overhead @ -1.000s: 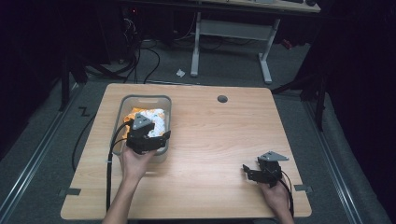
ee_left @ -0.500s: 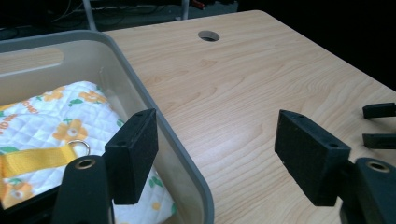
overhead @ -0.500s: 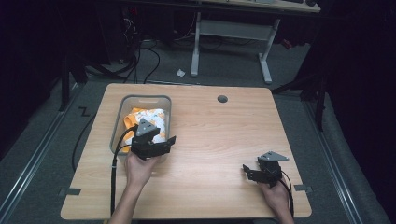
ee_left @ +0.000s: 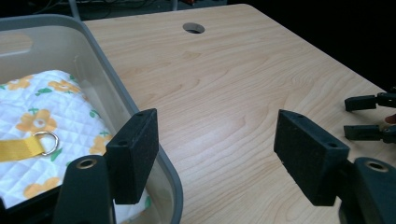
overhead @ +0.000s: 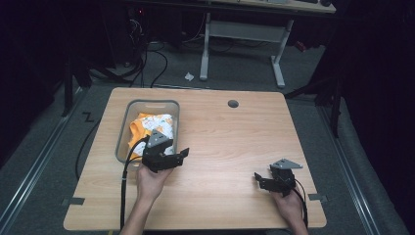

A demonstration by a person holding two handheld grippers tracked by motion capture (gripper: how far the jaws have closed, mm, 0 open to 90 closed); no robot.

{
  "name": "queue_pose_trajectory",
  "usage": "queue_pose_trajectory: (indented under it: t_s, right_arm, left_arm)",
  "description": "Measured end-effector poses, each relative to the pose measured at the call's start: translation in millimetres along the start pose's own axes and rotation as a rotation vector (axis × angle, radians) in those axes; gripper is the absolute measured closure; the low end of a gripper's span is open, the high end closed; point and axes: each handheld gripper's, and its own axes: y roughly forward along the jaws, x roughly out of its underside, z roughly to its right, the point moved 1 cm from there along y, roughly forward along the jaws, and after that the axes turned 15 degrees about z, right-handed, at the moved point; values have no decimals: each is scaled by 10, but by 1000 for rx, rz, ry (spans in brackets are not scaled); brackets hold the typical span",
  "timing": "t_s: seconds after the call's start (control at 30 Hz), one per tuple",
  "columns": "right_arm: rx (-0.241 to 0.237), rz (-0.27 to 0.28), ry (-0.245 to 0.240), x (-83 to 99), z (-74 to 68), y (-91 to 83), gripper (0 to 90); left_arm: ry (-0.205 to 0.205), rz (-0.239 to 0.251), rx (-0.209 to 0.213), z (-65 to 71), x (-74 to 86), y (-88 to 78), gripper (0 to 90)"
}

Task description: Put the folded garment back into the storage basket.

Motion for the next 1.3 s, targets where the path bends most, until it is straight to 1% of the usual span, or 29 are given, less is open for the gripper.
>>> queue_pose_trajectory:
  t_s: [0.47, 0.57, 0.67, 0.77, 0.97, 1.1, 1.3]
  right_arm:
    - [0, 0, -1, 0, 0, 0, 254]
    - [-1, 0, -1, 0, 0, 0, 254]
    - [0, 0, 0, 0, 0, 0, 254]
    - [0, 0, 0, 0, 0, 0, 254]
    - [0, 0, 0, 0, 0, 0, 254]
    - [-1, 0, -1, 0, 0, 0, 254]
    - [0, 0, 0, 0, 0, 0, 254]
  left_arm:
    - [-15, -5, 40, 117, 100, 42, 311]
    - [-17, -15, 49, 145, 128, 64, 311]
    - [-18, -14, 60, 181, 144, 83, 312]
    - [-7, -14, 63, 223, 148, 97, 312]
    - [-6, -18, 75, 274, 177, 136, 312]
    - [-8, -33, 88, 319, 231, 188, 313]
    - [4, -55, 94, 385, 307, 266, 315]
